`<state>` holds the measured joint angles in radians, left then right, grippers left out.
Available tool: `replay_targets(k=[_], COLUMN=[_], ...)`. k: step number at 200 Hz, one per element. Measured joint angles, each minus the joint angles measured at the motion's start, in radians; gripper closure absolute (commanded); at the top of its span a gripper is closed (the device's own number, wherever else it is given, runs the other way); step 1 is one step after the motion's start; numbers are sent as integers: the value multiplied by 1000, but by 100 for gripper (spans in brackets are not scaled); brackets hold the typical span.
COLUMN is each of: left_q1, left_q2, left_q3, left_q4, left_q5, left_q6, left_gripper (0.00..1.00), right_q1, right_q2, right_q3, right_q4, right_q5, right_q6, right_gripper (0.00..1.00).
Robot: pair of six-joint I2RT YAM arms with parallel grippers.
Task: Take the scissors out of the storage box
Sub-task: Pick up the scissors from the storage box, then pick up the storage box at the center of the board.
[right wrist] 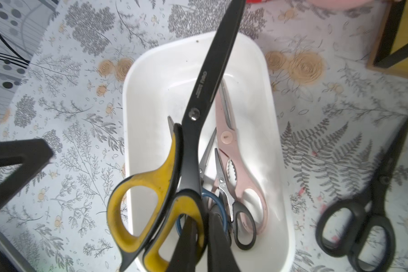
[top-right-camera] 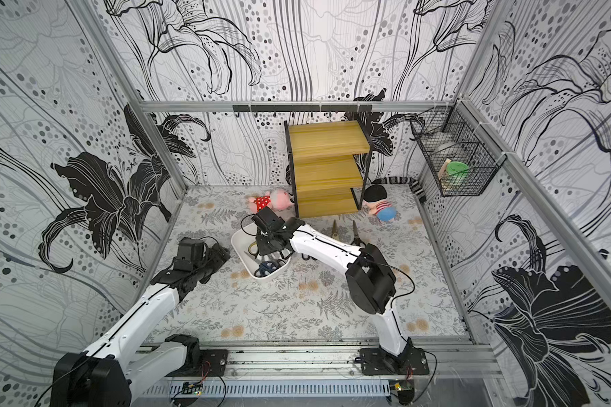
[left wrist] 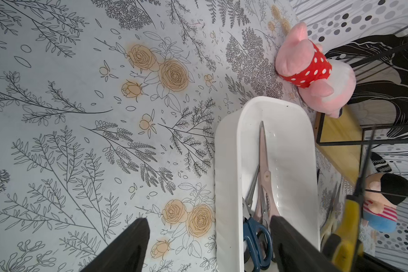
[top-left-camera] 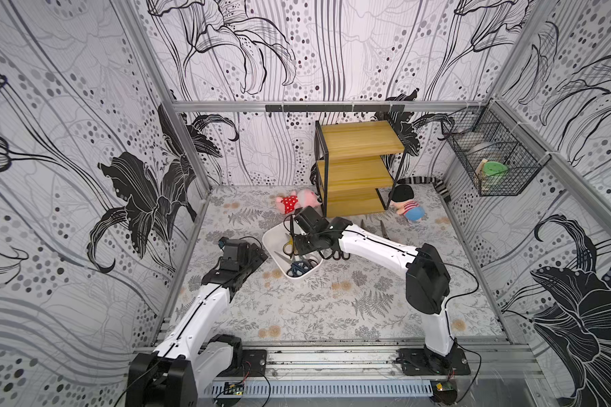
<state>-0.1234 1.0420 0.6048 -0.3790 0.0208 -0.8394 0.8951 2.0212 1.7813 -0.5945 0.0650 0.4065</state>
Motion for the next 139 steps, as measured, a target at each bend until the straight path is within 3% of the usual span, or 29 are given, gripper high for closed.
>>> replay_targets(k=[35, 79, 139], left_q1=[-10, -67, -92], left_q2=[76, 182, 311], left_q3=[11, 86, 137], left_q4=[4, 13, 34], left_q5=[19, 24, 20], left_q6=[12, 26, 32], left_gripper=[20, 26, 46], right_q1=[-41, -167, -219], right_q2=[-84, -192, -305], right_q3=[-68, -251, -380], right_q4=[1, 4, 4], right_q5=[33, 86, 168], right_q6=[-31, -29, -23], right_gripper=[100, 100, 100])
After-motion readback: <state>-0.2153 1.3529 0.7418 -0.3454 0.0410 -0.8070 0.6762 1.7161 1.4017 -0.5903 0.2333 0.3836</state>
